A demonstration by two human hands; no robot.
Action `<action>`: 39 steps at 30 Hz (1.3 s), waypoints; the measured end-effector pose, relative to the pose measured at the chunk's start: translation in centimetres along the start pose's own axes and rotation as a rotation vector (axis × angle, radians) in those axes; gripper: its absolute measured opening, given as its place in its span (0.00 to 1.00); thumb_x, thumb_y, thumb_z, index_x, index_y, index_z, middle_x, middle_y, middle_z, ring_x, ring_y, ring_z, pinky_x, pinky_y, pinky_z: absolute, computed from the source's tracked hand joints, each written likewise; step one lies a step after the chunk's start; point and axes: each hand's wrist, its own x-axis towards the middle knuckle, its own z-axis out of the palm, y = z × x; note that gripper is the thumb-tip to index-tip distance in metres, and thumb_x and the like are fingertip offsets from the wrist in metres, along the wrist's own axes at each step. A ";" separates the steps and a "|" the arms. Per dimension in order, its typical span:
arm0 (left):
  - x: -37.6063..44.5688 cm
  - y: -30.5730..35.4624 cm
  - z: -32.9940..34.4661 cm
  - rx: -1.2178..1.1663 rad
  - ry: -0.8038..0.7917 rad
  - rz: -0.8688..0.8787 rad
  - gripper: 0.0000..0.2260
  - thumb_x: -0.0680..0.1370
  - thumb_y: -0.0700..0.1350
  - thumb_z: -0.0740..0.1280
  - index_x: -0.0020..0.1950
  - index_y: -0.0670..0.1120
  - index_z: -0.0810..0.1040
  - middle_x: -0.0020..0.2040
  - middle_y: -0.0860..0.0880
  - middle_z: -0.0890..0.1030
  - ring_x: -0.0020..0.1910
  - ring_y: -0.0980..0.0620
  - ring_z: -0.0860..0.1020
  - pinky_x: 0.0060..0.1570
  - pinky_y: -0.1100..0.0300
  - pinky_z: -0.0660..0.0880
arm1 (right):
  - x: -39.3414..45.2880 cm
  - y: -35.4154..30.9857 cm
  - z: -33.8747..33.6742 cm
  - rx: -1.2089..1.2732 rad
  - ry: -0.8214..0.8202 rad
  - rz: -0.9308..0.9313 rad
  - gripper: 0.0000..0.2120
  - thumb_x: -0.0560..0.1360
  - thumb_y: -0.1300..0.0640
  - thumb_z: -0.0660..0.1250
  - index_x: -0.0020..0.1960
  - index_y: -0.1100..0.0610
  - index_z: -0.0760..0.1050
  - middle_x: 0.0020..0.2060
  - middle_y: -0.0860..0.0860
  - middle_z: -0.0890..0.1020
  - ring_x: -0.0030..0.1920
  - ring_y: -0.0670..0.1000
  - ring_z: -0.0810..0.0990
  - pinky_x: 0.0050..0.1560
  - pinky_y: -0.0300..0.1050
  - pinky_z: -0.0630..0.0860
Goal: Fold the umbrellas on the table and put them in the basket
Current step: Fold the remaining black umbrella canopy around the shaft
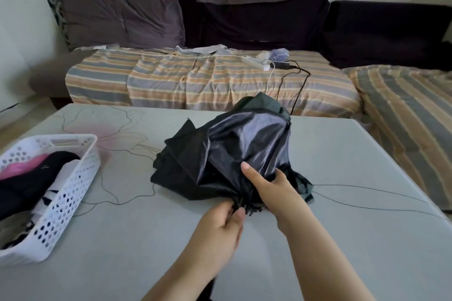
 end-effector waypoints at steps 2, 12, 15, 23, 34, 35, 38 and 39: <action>-0.2 -0.1 0.3 0.034 -0.046 0.012 0.13 0.82 0.45 0.58 0.37 0.46 0.67 0.25 0.54 0.68 0.22 0.55 0.63 0.26 0.62 0.61 | 0.4 0.5 0.1 0.190 -0.086 0.049 0.47 0.49 0.33 0.78 0.64 0.53 0.73 0.53 0.49 0.84 0.53 0.52 0.82 0.57 0.51 0.79; -0.9 0.0 1.4 0.446 0.063 0.052 0.11 0.77 0.58 0.64 0.52 0.53 0.72 0.40 0.56 0.74 0.35 0.60 0.73 0.35 0.69 0.68 | 0.4 1.0 -0.1 0.426 0.051 0.017 0.13 0.74 0.61 0.71 0.55 0.62 0.72 0.48 0.59 0.83 0.47 0.58 0.84 0.48 0.52 0.82; -1.1 0.3 1.8 0.454 0.162 0.117 0.14 0.76 0.58 0.65 0.54 0.52 0.68 0.49 0.58 0.72 0.44 0.59 0.73 0.41 0.71 0.68 | 0.5 1.2 0.2 0.442 0.062 0.003 0.15 0.74 0.59 0.71 0.57 0.64 0.73 0.50 0.61 0.83 0.48 0.59 0.84 0.51 0.54 0.82; 0.1 -0.2 2.9 0.415 0.247 0.130 0.09 0.82 0.50 0.56 0.57 0.47 0.68 0.47 0.51 0.77 0.47 0.50 0.78 0.36 0.62 0.66 | -0.9 1.9 1.9 0.534 0.007 0.010 0.18 0.75 0.56 0.69 0.60 0.57 0.65 0.54 0.53 0.79 0.54 0.55 0.80 0.58 0.53 0.78; 1.2 0.8 1.1 -0.313 0.317 -0.114 0.13 0.83 0.45 0.55 0.41 0.41 0.69 0.31 0.50 0.70 0.20 0.59 0.61 0.20 0.66 0.59 | -1.3 0.7 -1.9 -0.015 0.499 -0.301 0.21 0.74 0.46 0.67 0.63 0.52 0.68 0.58 0.53 0.72 0.61 0.55 0.69 0.63 0.51 0.66; 1.1 1.1 1.1 -0.381 0.309 -0.125 0.13 0.83 0.45 0.55 0.42 0.41 0.69 0.33 0.49 0.71 0.19 0.60 0.60 0.19 0.67 0.57 | -1.1 0.7 -2.3 -0.098 0.545 -0.279 0.24 0.74 0.45 0.67 0.66 0.52 0.66 0.63 0.54 0.68 0.65 0.56 0.65 0.67 0.53 0.62; 0.7 1.6 1.1 -0.518 0.261 -0.146 0.12 0.83 0.44 0.56 0.42 0.40 0.69 0.35 0.48 0.73 0.20 0.59 0.59 0.19 0.68 0.54 | -0.7 1.0 -3.2 -0.227 0.445 -0.162 0.30 0.73 0.40 0.66 0.70 0.48 0.63 0.70 0.53 0.62 0.69 0.57 0.61 0.70 0.54 0.60; 0.6 1.7 1.1 -0.548 0.241 -0.153 0.12 0.83 0.44 0.56 0.42 0.40 0.69 0.35 0.48 0.73 0.20 0.58 0.59 0.19 0.67 0.54 | -0.5 1.2 -3.3 -0.217 0.368 -0.141 0.31 0.72 0.37 0.65 0.71 0.47 0.63 0.69 0.53 0.65 0.68 0.56 0.65 0.69 0.55 0.63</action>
